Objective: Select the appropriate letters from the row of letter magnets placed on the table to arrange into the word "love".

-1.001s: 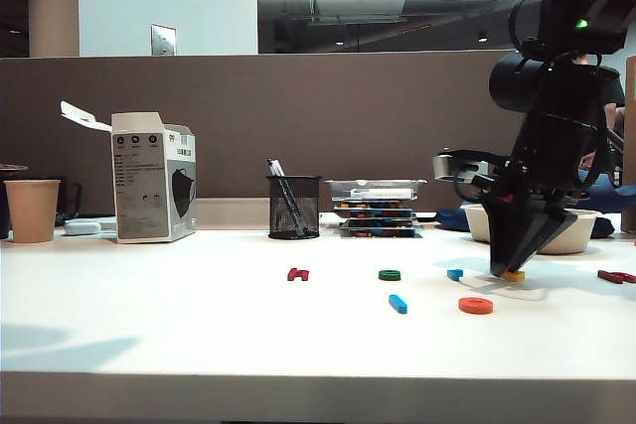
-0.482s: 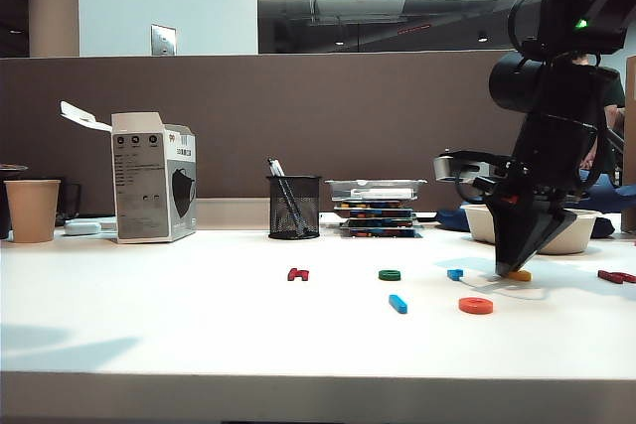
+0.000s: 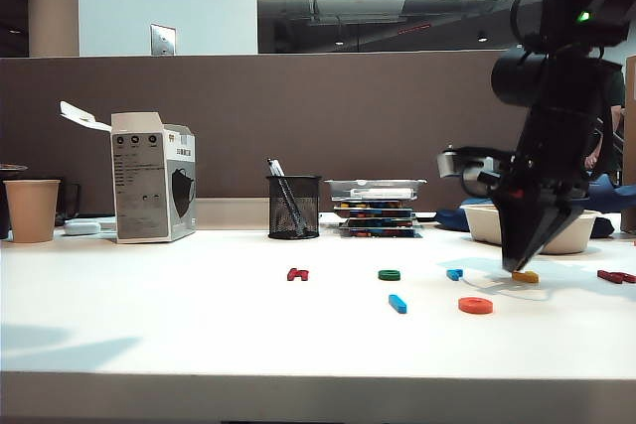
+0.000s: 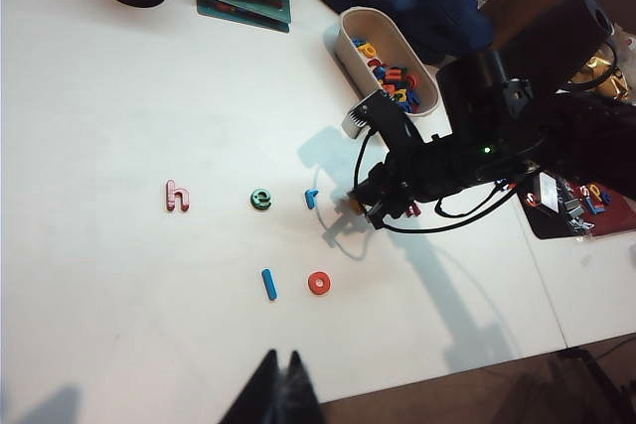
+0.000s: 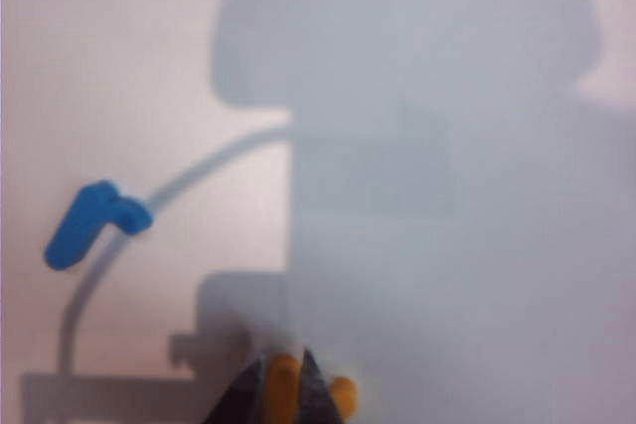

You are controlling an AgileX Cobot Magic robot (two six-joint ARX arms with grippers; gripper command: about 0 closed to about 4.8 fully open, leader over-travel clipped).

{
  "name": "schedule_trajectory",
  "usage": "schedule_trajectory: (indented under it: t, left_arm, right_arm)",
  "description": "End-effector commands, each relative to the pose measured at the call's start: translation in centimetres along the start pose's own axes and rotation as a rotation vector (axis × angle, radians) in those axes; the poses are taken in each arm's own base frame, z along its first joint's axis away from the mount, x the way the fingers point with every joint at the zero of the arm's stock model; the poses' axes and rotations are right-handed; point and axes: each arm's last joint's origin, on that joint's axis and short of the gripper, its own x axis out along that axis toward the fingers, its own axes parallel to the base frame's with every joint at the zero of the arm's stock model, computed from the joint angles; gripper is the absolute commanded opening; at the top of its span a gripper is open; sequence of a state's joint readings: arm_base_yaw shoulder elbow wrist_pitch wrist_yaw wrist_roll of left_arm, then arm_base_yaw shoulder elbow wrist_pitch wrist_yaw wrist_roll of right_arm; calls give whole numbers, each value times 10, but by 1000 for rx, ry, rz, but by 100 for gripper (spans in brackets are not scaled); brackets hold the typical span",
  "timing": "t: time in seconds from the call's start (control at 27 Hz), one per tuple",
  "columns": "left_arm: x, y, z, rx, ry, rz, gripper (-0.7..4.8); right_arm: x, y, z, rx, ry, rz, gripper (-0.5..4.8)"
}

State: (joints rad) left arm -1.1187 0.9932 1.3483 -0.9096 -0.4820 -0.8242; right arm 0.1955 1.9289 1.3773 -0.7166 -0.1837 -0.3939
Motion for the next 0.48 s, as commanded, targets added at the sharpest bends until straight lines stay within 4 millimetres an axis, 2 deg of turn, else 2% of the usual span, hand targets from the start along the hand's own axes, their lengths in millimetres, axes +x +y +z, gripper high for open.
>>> schedule_trajectory:
  t: [0.04, 0.48]
  left_arm:
    - [-2, -1, 1, 0, -10, -6, -4]
    - [-2, -1, 1, 0, -10, -6, -4]
  right_arm:
    - [-13, 2, 2, -5, -33, -11, 41]
    - [-17, 2, 3, -5, -42, -17, 41]
